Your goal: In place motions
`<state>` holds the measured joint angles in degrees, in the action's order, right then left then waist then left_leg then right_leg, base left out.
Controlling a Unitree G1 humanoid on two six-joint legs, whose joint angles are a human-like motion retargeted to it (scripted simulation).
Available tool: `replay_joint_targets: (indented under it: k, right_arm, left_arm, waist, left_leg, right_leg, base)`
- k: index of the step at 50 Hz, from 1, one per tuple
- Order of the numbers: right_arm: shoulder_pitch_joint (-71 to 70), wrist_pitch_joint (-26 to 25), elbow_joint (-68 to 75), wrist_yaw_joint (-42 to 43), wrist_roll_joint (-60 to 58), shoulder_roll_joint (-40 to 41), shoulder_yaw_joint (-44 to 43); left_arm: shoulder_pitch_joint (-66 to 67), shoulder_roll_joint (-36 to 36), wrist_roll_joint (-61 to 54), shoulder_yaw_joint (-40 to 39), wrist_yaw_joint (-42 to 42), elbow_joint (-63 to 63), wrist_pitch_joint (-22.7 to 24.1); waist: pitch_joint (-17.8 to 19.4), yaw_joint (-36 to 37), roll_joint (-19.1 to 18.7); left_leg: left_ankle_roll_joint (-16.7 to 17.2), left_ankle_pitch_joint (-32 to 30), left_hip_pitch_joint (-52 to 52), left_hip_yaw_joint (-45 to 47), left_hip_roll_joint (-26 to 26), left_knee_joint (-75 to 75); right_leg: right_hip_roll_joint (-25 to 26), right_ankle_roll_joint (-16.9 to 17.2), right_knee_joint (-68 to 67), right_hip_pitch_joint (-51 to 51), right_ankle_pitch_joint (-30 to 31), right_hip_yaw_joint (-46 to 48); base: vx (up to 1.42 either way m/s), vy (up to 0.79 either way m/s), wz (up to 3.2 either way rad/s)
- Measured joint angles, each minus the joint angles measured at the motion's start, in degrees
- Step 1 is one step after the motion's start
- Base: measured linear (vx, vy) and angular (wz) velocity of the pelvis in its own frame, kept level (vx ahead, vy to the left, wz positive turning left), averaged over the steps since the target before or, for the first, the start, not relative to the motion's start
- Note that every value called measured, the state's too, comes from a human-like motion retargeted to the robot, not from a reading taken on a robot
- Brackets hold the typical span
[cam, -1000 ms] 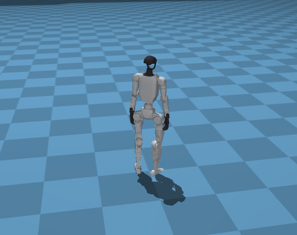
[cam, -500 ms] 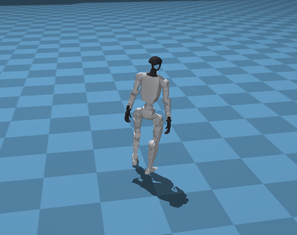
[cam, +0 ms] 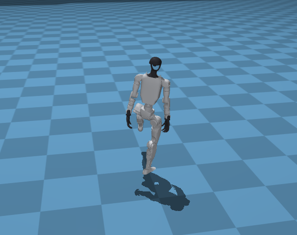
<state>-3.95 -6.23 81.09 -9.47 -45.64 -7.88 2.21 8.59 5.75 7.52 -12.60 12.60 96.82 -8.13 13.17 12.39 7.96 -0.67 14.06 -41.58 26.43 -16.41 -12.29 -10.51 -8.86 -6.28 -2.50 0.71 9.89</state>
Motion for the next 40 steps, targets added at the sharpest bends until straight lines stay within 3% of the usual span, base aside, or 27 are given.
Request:
replay_joint_targets:
  k: [7, 13, 15, 18, 22, 24, 27, 29, 35, 40]
  right_arm:
    - [2.62, -0.47, 2.81, 0.96, -1.38, -0.86, -0.79]
    - [4.08, -3.37, 8.72, 4.84, -1.77, -3.51, -3.74]
    - [4.19, -4.16, 10.09, 5.94, -0.99, -4.29, -4.98]
    - [4.51, -4.27, 11.21, 6.89, 0.07, -5.94, -7.03]
    - [3.75, -5.02, 12.34, 7.65, 2.31, -6.41, -8.44]
    - [2.62, -5.32, 12.89, 8.96, 5.87, -5.01, -8.59]
    - [2.18, -4.65, 12.66, 10.07, 10.88, -3.0, -7.89]
    - [1.82, -4.5, 11.91, 9.98, 11.07, -1.07, -5.99]
    - [0.21, -1.3, 4.05, 4.5, -2.04, 2.16, 0.88]
    - [-1.49, 3.17, -1.64, 1.35, -3.49, 2.79, 5.67]
  left_arm:
    - [-1.39, 1.52, -3.7, -1.43, -4.78, -4.02, 2.41]
    - [-3.72, 2.07, -9.89, -3.55, -8.93, -7.04, 4.36]
    - [-5.03, 2.78, -10.17, -3.4, -8.45, -7.93, 4.19]
    - [-7.35, 3.09, -8.34, -1.97, -7.39, -8.99, 3.49]
    - [-11.66, 3.86, -5.17, -0.39, -6.16, -9.47, 2.43]
    - [-14.32, 5.25, -3.72, 0.53, -5.69, -10.34, 2.29]
    - [-15.76, 7.17, -3.02, 4.07, -5.33, -13.01, 2.81]
    - [-15.18, 8.59, -3.34, 6.71, -5.6, -14.42, 3.45]
    - [-10.85, 7.26, -6.48, 0.38, -6.37, -6.86, 3.27]
    - [-7.39, 6.11, -7.66, -4.79, -1.86, 0.47, 0.85]
  waist:
    - [-7.31, -8.15, -3.85]
    - [-14.02, -14.84, -6.47]
    - [-16.47, -17.53, -9.78]
    - [-19.33, -22.24, -13.64]
    - [-23.61, -27.46, -15.99]
    - [-22.74, -27.88, -15.53]
    - [-18.78, -22.12, -12.24]
    - [-18.1, -17.14, -9.47]
    - [-20.91, -15.92, -7.32]
    - [-21.03, -18.61, -6.46]
  left_leg:
    - [4.21, -4.88, 18.54, 4.47, 1.22, -6.32]
    - [5.53, -17.02, 37.41, 2.38, 4.75, -8.13]
    - [12.17, -14.04, 42.68, 1.65, 5.59, -1.58]
    - [10.9, -9.58, 44.37, 0.62, 8.06, 10.0]
    - [10.85, -9.93, 36.68, -1.89, 8.11, 10.55]
    - [8.99, -8.63, 33.51, -6.81, 9.19, 8.07]
    - [7.56, -7.46, 36.82, -3.98, 10.06, 7.7]
    - [6.94, -6.6, 38.84, -1.36, 10.88, 7.9]
    - [5.65, -5.53, 39.77, 1.29, 12.61, 9.35]
    - [4.99, -3.32, 39.62, 1.41, 12.95, 7.3]
  right_leg:
    - [3.84, 1.4, -0.15, 0.37, -1.96, 5.5]
    - [4.71, 3.76, 0.69, 1.31, -2.83, 8.11]
    - [7.52, 4.39, 1.29, 2.28, -3.11, 9.93]
    - [8.91, 6.1, 3.34, 2.54, -3.07, 13.93]
    - [7.35, 8.62, 5.92, 5.1, -2.28, 18.39]
    - [6.69, 9.32, 6.54, 5.47, -1.59, 19.99]
    - [5.78, 9.18, 5.62, 4.1, -0.7, 17.7]
    - [4.89, 9.04, 4.76, 4.22, -0.25, 15.16]
    - [3.9, 10.17, 4.67, 5.41, 0.29, 12.44]
    - [3.08, 11.4, 5.31, 4.83, 0.69, 12.3]
  base:
    - [0.13, 0.09, 0.67]
    - [0.21, 0.17, 0.46]
    - [0.18, 0.24, 0.69]
    - [0.15, 0.27, 1.15]
    - [0.06, 0.23, 1.27]
    - [-0.07, 0.12, 0.5]
    - [0.12, 0.01, -0.75]
    - [0.16, -0.1, -1.0]
    - [0.22, 0.11, -0.37]
    - [0.15, 0.07, -0.02]
